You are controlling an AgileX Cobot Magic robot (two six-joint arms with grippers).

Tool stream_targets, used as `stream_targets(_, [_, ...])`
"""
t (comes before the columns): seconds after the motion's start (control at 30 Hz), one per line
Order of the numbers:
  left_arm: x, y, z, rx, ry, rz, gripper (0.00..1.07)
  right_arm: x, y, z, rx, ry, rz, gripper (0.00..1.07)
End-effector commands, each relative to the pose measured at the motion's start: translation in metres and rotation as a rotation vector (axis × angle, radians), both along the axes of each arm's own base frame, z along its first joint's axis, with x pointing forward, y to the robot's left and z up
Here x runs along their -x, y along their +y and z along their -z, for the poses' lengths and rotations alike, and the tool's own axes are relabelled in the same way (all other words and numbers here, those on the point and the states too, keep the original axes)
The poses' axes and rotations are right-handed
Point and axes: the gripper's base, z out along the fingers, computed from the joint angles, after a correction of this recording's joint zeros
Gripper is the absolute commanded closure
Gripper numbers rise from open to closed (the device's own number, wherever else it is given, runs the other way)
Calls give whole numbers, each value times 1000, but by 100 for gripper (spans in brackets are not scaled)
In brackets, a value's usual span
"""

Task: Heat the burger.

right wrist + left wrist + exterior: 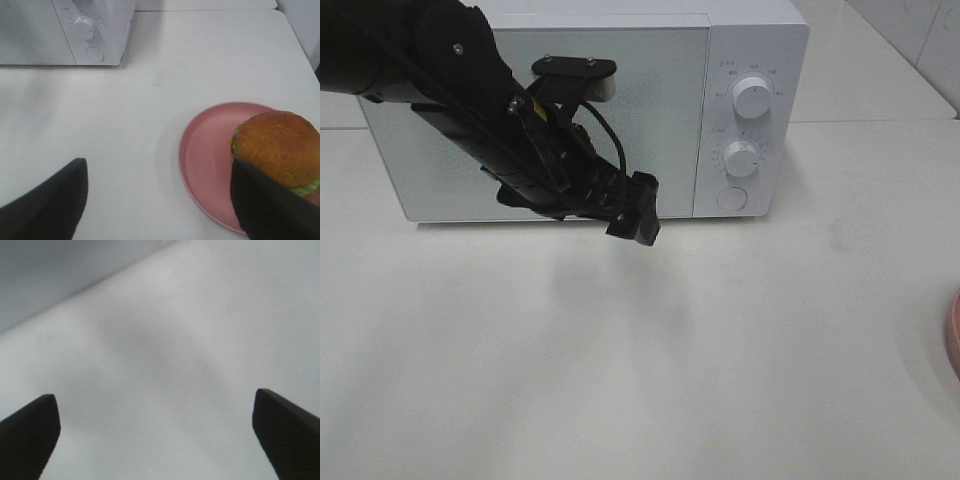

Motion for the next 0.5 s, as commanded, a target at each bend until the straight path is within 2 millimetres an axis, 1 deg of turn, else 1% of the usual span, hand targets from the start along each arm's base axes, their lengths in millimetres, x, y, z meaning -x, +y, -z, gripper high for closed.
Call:
stream_targets(0.03, [9,3,-6,-38,69,26,6,3,-1,1,8,-28,0,32])
stream_targets(0.1, [13,4,-7,-53,93,35,6,3,-1,1,8,-28,0,32])
stream_targets(0.17, [22,12,-9,-136,166,84,6,3,-1,1,8,-28,0,32])
stream_targets(0.23, [24,14,-9,-158,183,95,6,3,-1,1,8,-28,0,32])
stream_targets(0.27, [28,17,-9,-188,221,95,6,3,-1,1,8,-28,0,32])
stream_targets(0.4, [32,24,-12,-240,262,88,6,3,-1,1,8,-28,0,32])
stream_targets(0.43, [35,29,-17,-263,272,74,6,3,-1,1,8,-28,0,32])
stream_targets(0.47, [35,29,-17,-263,272,74,6,3,-1,1,8,-28,0,32])
stream_targets(0.5, [33,33,-20,-266,270,59,6,3,-1,1,8,-28,0,32])
